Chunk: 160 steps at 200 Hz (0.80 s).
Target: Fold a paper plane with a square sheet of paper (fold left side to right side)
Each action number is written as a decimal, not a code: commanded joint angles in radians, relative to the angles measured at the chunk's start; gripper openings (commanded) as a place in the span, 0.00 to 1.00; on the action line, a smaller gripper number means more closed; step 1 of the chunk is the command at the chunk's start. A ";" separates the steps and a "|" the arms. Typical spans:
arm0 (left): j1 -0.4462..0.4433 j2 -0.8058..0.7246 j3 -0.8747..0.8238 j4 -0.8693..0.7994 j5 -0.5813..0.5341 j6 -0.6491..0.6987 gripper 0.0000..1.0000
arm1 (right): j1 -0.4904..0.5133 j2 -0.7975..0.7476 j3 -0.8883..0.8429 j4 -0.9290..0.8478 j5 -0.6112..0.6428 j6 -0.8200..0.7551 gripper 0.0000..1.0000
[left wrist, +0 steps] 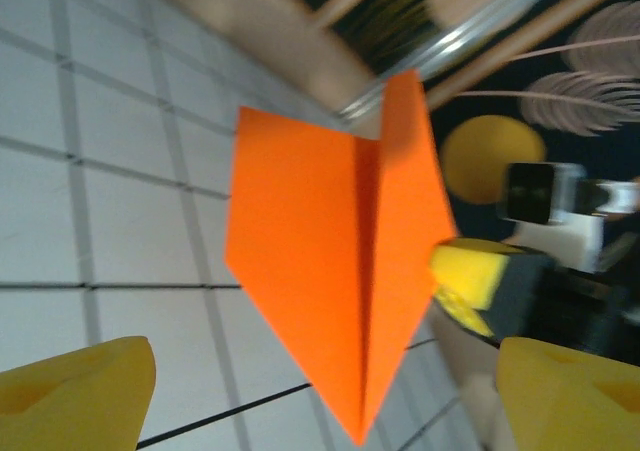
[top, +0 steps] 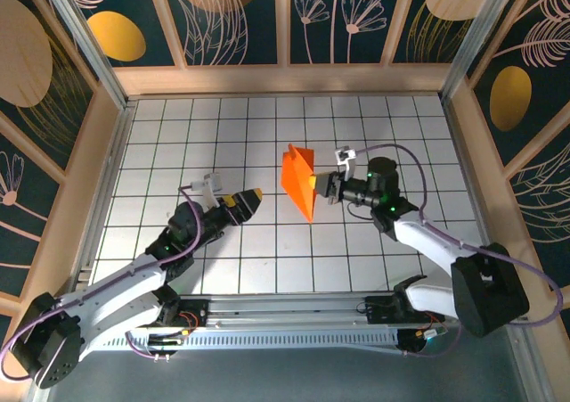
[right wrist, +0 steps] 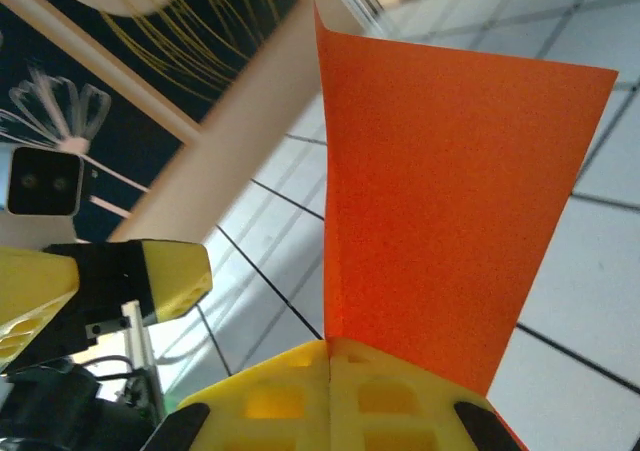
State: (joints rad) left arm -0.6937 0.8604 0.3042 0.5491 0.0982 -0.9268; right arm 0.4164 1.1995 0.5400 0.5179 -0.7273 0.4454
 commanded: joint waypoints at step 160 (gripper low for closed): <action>0.001 0.239 0.162 0.485 0.459 -0.021 0.66 | 0.107 -0.068 0.075 0.229 -0.351 0.220 0.00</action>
State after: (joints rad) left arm -0.6937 1.0874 0.4316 0.9466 0.5095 -0.9440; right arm 0.5137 1.1194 0.5808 0.7158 -1.0508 0.6579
